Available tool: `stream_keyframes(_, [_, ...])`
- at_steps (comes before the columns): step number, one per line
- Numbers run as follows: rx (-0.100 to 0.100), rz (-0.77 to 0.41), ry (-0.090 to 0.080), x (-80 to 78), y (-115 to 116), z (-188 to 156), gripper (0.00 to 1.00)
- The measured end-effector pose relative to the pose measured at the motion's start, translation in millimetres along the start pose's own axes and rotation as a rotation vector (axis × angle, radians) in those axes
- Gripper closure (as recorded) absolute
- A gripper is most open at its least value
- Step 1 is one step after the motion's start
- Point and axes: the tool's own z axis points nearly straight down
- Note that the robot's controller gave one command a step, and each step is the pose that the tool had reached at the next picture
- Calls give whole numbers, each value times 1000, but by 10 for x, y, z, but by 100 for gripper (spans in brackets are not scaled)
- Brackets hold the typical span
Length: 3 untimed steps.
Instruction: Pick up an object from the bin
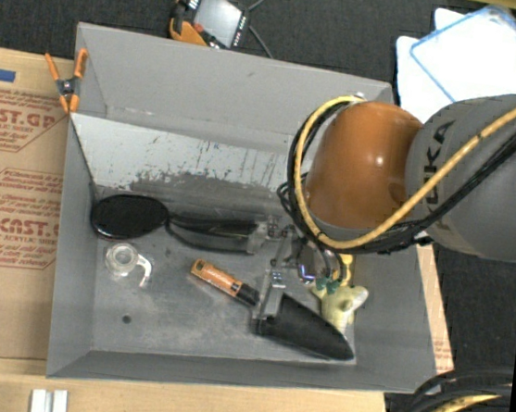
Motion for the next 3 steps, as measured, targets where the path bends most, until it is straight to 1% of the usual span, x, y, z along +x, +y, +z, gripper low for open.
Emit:
stream_keyframes(1, [0, -1, 0, -2, -2, 2, 0])
stream_keyframes(2, [2, -1, 4, -143, -515, 647, 0])
stream_keyframes(3, [-3, -43, -14, -447, -422, 657, 0])
